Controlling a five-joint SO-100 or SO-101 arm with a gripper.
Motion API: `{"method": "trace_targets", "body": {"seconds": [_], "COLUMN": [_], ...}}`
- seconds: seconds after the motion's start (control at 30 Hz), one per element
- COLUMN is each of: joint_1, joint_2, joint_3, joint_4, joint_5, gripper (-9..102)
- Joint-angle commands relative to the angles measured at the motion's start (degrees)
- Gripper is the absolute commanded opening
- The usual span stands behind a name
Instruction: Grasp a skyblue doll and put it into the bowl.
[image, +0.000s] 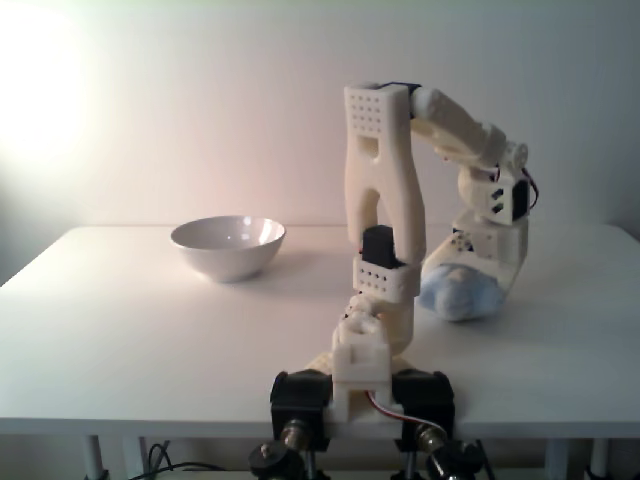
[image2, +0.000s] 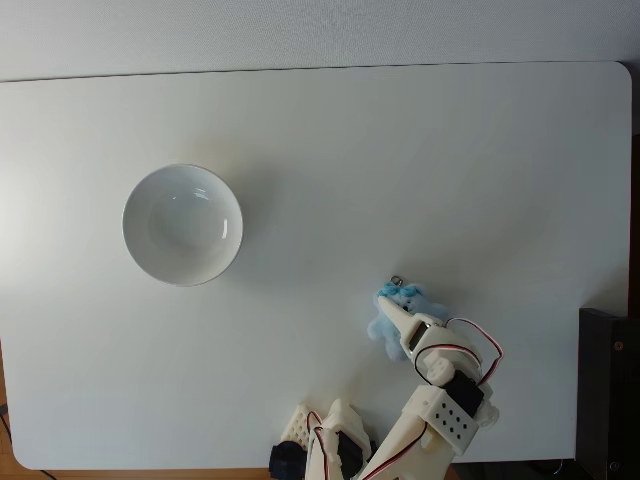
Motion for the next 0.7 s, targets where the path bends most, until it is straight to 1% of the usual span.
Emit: {"method": "trace_targets", "body": {"seconds": [0.0, 0.67], "joint_1": [-0.79, -1.23], "joint_2": [-0.09, -2.99], "joint_3": [-1.32, -1.32], "joint_4": [-0.35, -1.67], "joint_5": [0.0, 0.0], "gripper": [54, 54]}}
